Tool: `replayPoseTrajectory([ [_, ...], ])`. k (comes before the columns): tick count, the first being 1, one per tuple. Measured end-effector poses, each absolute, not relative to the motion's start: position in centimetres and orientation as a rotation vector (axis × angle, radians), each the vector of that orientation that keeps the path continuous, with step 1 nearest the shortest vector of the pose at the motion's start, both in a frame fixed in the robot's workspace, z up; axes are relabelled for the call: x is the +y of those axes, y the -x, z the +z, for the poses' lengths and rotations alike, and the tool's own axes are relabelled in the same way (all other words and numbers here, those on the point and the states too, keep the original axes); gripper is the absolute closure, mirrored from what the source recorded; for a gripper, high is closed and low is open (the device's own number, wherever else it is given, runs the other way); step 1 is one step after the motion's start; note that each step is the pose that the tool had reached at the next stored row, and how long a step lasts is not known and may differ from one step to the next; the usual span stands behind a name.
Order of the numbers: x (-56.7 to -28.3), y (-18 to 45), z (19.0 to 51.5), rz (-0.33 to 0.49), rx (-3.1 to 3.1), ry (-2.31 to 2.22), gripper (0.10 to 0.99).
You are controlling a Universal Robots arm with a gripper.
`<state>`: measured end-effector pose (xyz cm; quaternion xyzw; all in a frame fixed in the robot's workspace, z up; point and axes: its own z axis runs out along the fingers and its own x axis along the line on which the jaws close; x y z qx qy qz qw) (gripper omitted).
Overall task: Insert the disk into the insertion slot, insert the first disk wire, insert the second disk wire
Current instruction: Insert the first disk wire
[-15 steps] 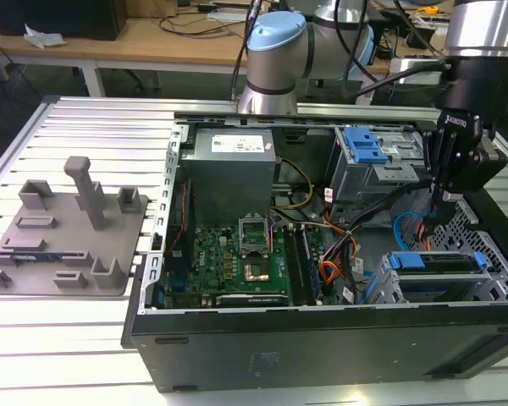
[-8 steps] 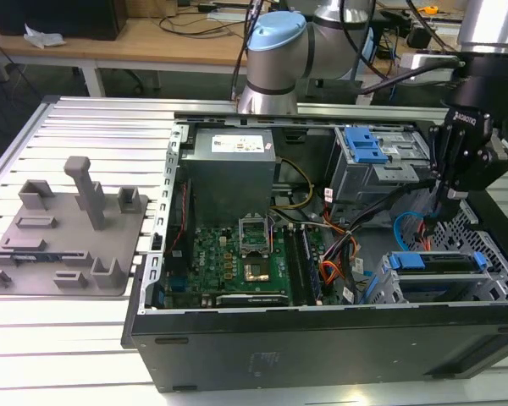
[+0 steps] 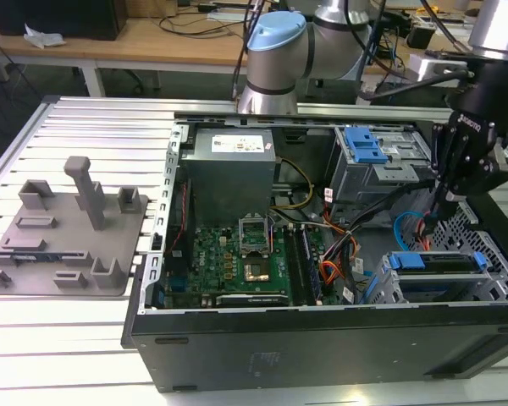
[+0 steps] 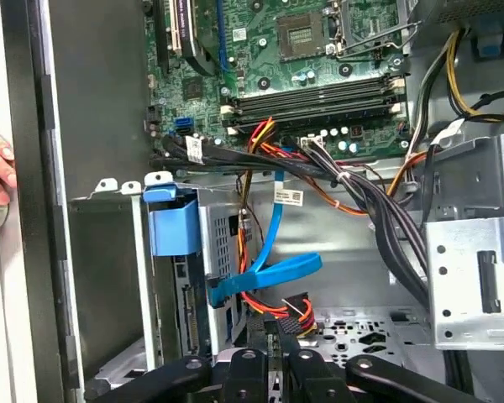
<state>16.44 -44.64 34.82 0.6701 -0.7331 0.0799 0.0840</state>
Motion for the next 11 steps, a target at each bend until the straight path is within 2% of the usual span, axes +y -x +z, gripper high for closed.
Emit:
replayPoseTrajectory([
  [2, -45.6, -16.5, 35.0, 0.212, -2.2, -2.012, 0.922],
  [4, -48.4, -16.5, 35.0, 0.175, -2.219, -2.03, 0.922],
  [6, -48.7, -16.5, 35.0, 0.143, -2.235, -2.044, 0.922],
  [9, -49.5, -16.5, 35.0, 0.053, -2.276, -2.084, 0.922],
  [11, -49.5, -16.5, 35.0, 0.053, -2.276, -2.084, 0.922],
])
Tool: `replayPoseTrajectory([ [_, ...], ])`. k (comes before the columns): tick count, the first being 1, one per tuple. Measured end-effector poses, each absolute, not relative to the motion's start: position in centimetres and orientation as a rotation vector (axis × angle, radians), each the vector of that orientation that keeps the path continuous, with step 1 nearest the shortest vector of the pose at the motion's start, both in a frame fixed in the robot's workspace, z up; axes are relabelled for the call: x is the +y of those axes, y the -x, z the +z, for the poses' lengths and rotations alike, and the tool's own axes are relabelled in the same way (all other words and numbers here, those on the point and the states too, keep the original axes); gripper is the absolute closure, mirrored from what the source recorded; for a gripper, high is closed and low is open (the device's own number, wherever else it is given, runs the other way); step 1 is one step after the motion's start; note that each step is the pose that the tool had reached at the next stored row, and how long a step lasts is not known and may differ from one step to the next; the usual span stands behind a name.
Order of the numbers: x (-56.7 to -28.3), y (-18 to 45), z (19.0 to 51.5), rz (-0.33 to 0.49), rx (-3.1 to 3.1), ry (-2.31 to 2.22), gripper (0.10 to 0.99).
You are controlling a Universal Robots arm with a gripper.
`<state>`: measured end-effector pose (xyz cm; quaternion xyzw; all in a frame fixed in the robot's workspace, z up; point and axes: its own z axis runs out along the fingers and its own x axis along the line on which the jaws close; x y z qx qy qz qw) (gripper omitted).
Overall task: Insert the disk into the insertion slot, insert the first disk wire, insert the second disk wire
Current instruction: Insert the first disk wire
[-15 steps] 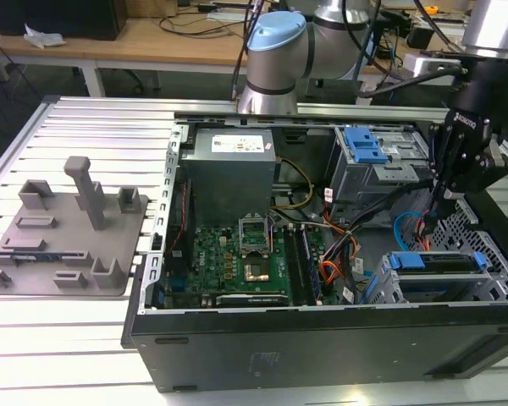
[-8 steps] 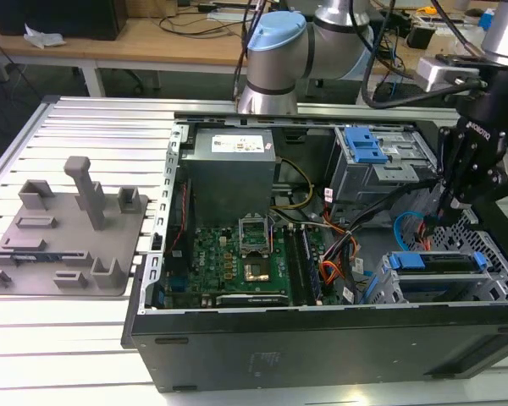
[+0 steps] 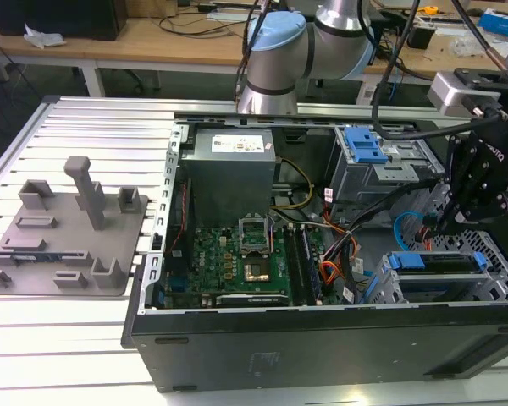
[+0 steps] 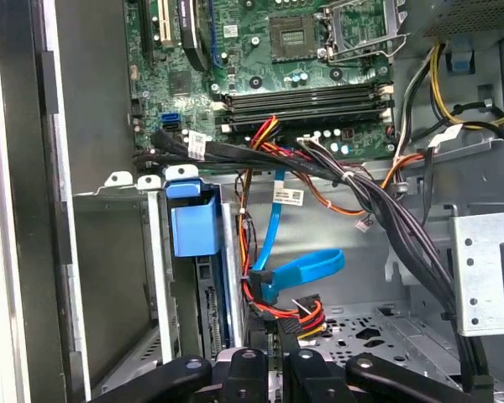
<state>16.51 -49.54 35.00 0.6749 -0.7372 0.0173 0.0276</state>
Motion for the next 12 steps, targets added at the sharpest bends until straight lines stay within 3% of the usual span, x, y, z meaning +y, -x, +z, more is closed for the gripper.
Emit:
replayPoseTrajectory([
  [12, -50.6, -16.5, 35.0, 0.006, -2.297, -2.104, 0.922],
])
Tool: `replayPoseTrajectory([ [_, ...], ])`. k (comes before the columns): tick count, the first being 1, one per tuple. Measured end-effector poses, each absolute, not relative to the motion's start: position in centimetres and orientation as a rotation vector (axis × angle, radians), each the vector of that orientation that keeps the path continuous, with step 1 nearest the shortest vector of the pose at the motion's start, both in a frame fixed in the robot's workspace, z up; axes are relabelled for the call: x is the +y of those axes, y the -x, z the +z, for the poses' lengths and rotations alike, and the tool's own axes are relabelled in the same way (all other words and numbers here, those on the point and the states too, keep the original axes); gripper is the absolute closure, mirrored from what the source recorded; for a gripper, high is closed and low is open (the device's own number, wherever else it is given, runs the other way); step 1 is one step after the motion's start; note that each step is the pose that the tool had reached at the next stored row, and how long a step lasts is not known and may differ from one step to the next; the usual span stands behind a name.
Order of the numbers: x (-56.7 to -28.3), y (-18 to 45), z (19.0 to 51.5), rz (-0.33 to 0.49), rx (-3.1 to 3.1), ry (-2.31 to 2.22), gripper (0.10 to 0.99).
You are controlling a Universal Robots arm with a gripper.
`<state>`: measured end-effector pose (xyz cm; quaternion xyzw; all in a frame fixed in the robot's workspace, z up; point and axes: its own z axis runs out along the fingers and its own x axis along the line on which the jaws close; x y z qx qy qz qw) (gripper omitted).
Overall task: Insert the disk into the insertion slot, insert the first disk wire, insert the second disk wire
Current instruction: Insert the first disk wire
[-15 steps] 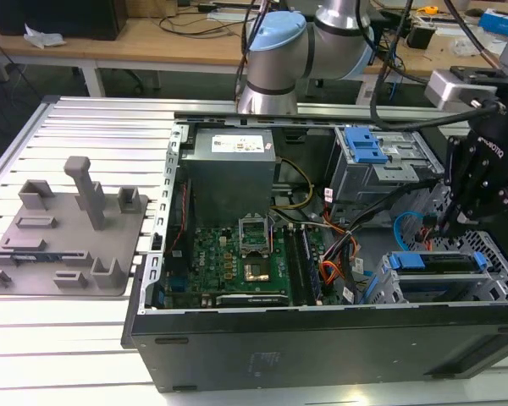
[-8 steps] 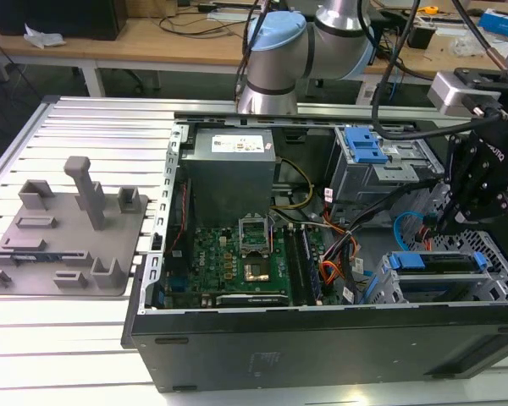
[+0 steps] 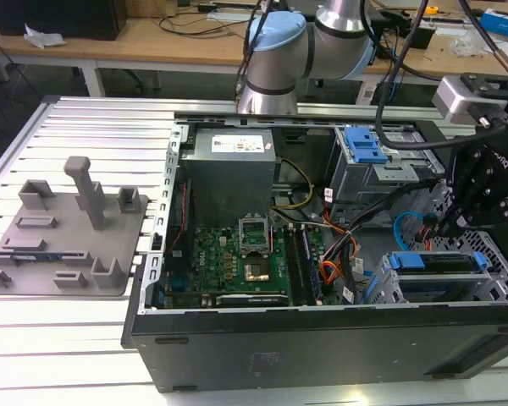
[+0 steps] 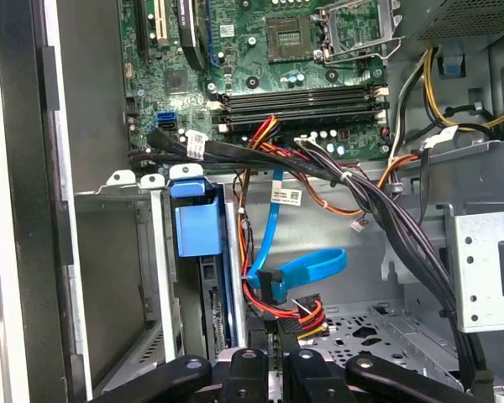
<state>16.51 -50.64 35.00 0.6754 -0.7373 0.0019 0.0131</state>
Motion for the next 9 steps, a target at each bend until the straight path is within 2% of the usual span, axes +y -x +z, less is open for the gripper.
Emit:
replayPoseTrajectory([
  [9, -50.8, -16.9, 34.99, 0.006, -2.291, -2.111, 0.922],
])
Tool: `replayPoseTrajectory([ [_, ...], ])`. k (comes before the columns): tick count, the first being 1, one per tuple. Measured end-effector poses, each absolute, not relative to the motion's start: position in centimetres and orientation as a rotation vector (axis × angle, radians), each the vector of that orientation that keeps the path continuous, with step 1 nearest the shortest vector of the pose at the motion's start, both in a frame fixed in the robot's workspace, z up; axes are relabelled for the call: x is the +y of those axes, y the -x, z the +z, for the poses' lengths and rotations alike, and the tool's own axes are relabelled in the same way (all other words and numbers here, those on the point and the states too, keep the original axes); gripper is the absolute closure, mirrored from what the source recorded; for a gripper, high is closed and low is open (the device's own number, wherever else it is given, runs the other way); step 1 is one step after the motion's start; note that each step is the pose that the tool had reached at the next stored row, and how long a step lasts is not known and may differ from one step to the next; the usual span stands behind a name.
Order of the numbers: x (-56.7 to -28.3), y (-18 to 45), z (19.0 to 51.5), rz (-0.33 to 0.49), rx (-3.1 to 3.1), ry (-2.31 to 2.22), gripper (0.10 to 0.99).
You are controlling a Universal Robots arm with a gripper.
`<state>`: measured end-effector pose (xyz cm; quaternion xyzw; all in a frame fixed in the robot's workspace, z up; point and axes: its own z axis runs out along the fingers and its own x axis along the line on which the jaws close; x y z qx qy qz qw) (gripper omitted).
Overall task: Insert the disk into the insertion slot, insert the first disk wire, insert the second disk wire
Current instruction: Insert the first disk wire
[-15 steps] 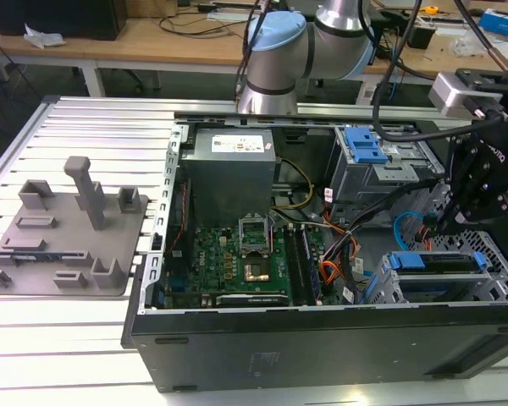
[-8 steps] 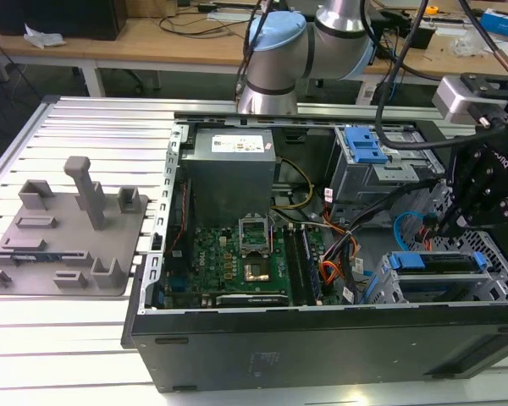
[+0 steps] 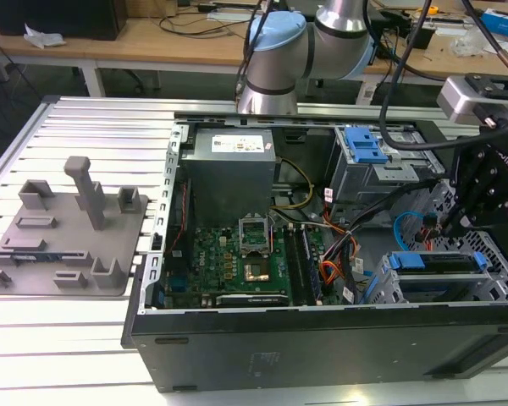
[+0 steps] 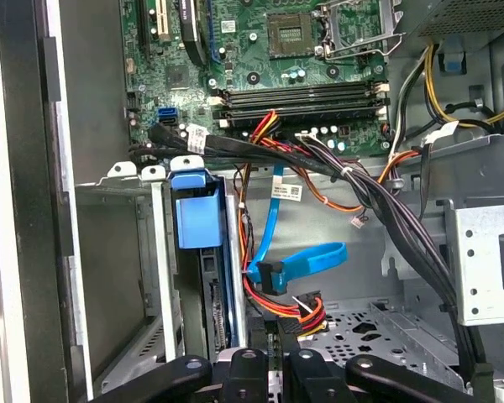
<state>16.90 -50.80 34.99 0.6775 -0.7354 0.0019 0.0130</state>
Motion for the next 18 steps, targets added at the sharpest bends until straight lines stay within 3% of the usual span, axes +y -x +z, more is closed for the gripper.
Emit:
replayPoseTrajectory([
  [18, -52.3, -16.4, 35.0, 0.021, -2.25, -2.169, 0.922],
])
